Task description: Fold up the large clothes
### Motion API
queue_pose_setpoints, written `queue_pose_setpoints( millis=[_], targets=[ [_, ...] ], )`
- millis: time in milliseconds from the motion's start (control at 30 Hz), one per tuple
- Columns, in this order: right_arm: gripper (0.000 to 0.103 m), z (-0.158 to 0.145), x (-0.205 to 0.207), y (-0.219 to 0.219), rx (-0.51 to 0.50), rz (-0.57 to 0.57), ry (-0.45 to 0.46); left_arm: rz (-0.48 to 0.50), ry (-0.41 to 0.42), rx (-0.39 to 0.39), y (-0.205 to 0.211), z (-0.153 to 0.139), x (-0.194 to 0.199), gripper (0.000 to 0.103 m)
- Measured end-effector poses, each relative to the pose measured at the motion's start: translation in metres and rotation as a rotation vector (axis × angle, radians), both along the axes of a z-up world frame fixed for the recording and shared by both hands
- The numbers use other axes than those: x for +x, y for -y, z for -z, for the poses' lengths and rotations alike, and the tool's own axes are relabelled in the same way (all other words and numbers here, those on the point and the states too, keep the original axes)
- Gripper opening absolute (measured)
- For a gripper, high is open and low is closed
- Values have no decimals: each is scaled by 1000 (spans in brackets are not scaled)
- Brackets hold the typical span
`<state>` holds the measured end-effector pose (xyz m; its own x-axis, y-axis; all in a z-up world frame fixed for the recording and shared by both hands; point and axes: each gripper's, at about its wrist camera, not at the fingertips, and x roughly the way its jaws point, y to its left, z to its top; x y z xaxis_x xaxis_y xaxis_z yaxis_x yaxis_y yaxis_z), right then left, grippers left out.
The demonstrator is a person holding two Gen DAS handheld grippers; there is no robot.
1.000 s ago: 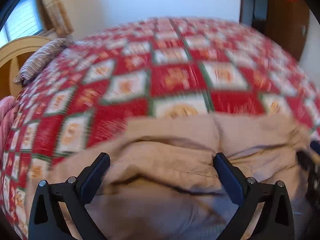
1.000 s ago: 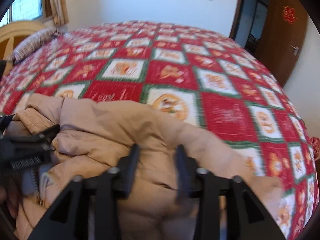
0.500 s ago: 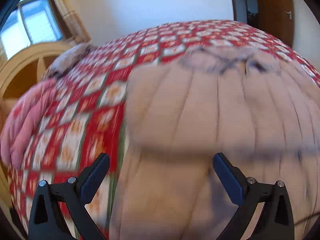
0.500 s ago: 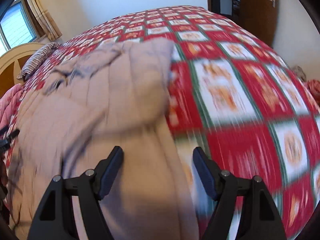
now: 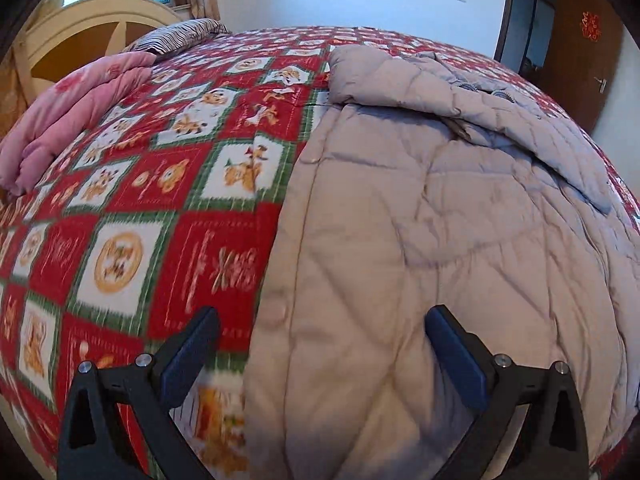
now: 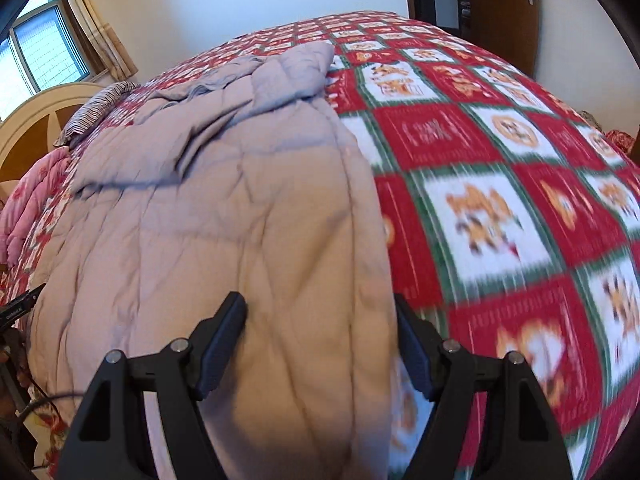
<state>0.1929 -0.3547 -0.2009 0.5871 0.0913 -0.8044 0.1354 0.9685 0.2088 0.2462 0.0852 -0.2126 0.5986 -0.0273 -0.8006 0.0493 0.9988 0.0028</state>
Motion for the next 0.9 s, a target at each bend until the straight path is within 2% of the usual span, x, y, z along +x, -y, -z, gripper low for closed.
queue_pose_setpoints(
  millis=[233,333,400,433,467,500,533,567,600,667,833,900],
  targets=[
    [75,8,-46,-13,1,3,22,-5,6,-55,-3,4,-31,102],
    [67,12,-59,-22,-6,-3,48,4,15,-69,0,4,-37,97],
    [54,12,-61,-26,3,-15,68,24,10,-89,5,3,-37,70],
    [39,10,-61,-28,19,-27,81,20,17,-77,8,0,-38,64],
    [24,9,-59,-28,47,-41,95,29,29,-54,13,-3,-41,48],
    [21,8,-59,-29,60,-41,106,46,43,-27,19,-7,-44,32],
    [17,6,-60,-29,63,-34,119,48,55,-4,21,-10,-47,28],
    [15,5,-61,-30,68,-28,130,50,70,19,22,-15,-51,18],
    [14,2,-64,-29,77,-21,146,62,81,6,21,-20,-55,13],
    [12,-6,-72,-26,96,-14,183,80,117,-16,15,-35,-64,11],
    [10,-39,-95,-20,129,-32,258,132,202,-108,2,-77,-97,9],
    [10,-57,-107,-18,134,-40,297,150,232,-167,-7,-97,-113,8]
  ],
)
